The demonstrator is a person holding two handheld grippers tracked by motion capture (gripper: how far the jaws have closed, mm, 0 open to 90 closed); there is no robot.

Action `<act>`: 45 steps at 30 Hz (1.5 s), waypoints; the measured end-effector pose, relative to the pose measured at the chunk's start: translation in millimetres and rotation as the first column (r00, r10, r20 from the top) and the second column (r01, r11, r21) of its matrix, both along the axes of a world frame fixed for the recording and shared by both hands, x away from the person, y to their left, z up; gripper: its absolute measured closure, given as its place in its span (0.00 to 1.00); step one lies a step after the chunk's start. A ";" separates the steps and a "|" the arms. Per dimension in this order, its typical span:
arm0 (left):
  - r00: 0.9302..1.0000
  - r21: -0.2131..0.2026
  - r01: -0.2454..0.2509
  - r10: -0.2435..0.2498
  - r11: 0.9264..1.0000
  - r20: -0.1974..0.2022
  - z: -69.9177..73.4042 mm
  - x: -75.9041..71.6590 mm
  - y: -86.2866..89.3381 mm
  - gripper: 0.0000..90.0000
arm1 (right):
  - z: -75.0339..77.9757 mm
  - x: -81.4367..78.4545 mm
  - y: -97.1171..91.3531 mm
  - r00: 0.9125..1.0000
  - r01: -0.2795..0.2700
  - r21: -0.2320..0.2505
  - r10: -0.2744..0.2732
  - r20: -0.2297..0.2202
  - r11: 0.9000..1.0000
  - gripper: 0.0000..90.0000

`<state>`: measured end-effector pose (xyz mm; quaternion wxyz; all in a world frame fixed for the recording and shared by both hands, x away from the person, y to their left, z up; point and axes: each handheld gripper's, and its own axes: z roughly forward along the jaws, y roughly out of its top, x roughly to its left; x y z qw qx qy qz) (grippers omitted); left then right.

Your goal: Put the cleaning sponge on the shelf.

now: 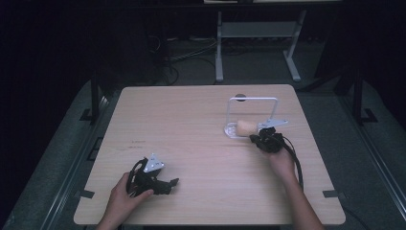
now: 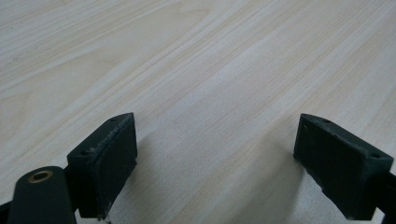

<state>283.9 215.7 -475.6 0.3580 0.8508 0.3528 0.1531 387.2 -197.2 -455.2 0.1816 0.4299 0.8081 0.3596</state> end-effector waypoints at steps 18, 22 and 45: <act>1.000 -0.001 0.000 0.000 1.000 0.002 -0.2 0.1 0.0 0.14 | 1.0 -0.7 -15.0 0.999 0.041 0.020 -0.041 0.011 0.999 1.00; 1.000 -0.001 0.000 0.000 1.000 0.002 -0.2 0.1 0.0 0.14 | 5.4 -4.9 -14.3 0.999 0.030 0.027 -0.030 0.019 0.999 0.97; 1.000 -0.001 0.000 0.000 1.000 0.002 -0.2 0.0 0.0 0.14 | 8.2 -43.8 -20.2 1.000 0.028 0.008 -0.028 0.011 1.000 0.35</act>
